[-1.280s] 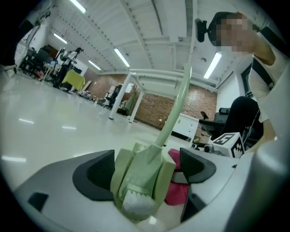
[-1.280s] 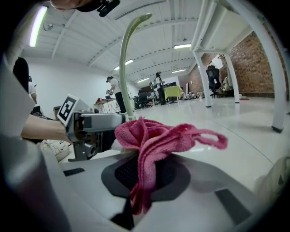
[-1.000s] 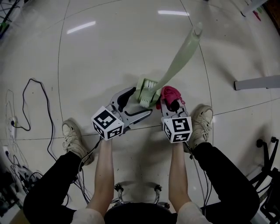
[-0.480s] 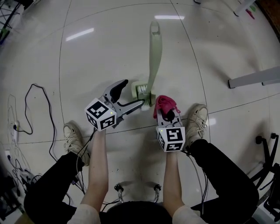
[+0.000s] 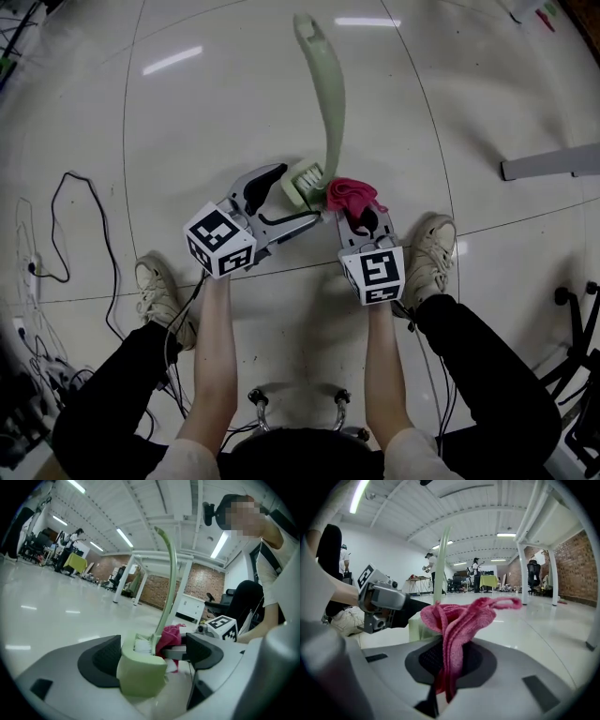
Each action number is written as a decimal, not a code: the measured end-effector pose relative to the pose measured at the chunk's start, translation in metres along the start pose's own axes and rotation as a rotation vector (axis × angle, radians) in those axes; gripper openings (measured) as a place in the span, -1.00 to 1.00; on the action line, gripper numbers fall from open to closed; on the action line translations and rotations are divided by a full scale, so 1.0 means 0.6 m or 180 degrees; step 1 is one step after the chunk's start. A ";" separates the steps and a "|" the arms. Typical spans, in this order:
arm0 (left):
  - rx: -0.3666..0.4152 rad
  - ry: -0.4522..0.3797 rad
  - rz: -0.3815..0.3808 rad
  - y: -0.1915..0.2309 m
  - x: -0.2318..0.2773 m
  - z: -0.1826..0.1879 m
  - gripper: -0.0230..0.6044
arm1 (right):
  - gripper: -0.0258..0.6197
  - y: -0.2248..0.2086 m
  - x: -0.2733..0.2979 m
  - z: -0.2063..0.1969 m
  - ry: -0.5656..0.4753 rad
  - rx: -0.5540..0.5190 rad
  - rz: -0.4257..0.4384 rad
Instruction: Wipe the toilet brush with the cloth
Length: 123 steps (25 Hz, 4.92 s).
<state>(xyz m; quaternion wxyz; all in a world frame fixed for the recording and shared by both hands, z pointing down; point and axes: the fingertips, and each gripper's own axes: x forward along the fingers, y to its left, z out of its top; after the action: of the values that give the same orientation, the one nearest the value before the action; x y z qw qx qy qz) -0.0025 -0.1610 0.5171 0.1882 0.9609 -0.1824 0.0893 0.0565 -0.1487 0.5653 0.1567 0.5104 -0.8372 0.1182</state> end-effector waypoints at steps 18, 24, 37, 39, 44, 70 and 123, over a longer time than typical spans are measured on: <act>0.0105 -0.0026 0.0141 -0.108 -0.009 -0.005 0.45 | -0.82 -0.043 0.036 0.038 -0.0154 -0.0309 0.0063; 0.0019 0.0164 0.0002 -0.096 0.028 -0.018 0.45 | -0.82 -0.070 0.028 0.044 -0.0176 -0.0209 -0.0173; -0.0035 -0.0034 0.0061 -0.096 0.022 -0.015 0.44 | -0.82 -0.110 0.020 -0.031 -0.0457 0.1890 -0.0162; -0.0052 -0.0068 0.0065 -0.095 0.023 -0.014 0.45 | -0.82 -0.107 0.008 -0.036 -0.0446 0.1871 -0.0217; -0.0137 -0.0132 0.0116 -0.092 0.022 -0.011 0.45 | -0.82 -0.087 -0.026 -0.054 -0.0313 0.1881 -0.0232; -0.0257 -0.0083 0.0079 -0.092 0.014 -0.011 0.45 | -0.82 0.068 -0.150 -0.054 -0.0178 0.1032 -0.0618; 0.0538 -0.1241 0.1477 -0.054 -0.249 0.464 -0.91 | -0.82 0.153 -0.128 0.644 -0.1642 0.0154 0.0510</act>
<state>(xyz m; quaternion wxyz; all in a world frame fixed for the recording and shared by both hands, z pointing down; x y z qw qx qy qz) -0.0983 -0.1955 0.2163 0.0437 0.9049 -0.4214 -0.0413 -0.0472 -0.1827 0.1759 -0.0838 0.4593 -0.8842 0.0162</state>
